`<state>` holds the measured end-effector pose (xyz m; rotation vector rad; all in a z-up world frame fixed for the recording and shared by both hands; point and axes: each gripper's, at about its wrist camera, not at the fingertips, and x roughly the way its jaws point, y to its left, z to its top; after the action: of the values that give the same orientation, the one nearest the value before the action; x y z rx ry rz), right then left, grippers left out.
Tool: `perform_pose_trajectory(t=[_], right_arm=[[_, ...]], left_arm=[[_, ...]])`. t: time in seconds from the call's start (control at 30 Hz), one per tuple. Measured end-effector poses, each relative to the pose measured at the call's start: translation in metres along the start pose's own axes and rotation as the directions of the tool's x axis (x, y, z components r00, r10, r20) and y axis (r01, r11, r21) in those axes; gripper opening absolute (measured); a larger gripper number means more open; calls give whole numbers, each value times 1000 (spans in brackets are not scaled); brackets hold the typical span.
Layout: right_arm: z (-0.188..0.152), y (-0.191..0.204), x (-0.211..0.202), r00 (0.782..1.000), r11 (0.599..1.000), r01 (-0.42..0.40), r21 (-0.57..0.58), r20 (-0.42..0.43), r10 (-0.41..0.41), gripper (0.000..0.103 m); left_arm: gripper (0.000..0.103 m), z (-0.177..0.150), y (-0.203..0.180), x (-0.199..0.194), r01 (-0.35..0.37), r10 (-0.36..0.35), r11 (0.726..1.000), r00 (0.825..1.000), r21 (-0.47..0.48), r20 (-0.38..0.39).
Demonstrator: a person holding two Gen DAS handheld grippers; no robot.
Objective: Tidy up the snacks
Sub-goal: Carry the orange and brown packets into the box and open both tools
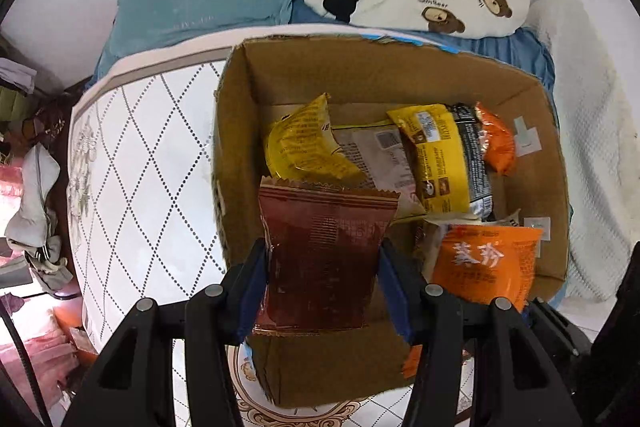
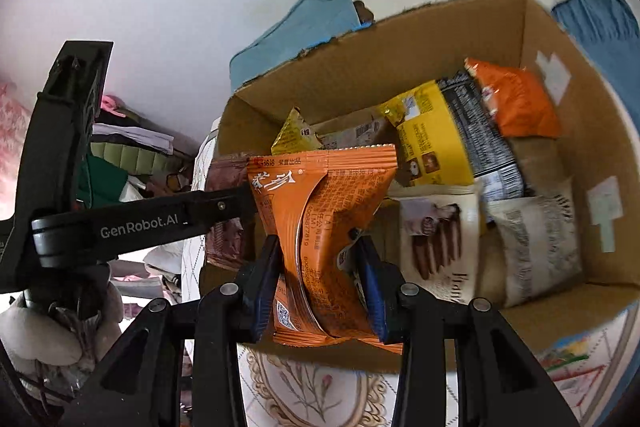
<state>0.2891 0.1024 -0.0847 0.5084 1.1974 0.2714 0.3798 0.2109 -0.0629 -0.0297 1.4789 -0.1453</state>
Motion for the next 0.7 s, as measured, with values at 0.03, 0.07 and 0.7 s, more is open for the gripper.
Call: perform_pose_trajectory(t=[0.03, 0.07, 0.7], right_arm=[[2, -1, 5, 1000, 1000, -5, 17, -9, 6, 41], [1, -3, 10, 1000, 1000, -13, 29, -20, 14, 43], [4, -44, 0, 949, 948, 306, -84, -54, -311, 98]], left_arm=[[51, 1, 1, 3, -2, 1, 1000, 1000, -1, -6], [51, 2, 2, 7, 3, -3, 1000, 1000, -5, -17], [99, -25, -4, 7, 18, -16, 999, 999, -44, 43]])
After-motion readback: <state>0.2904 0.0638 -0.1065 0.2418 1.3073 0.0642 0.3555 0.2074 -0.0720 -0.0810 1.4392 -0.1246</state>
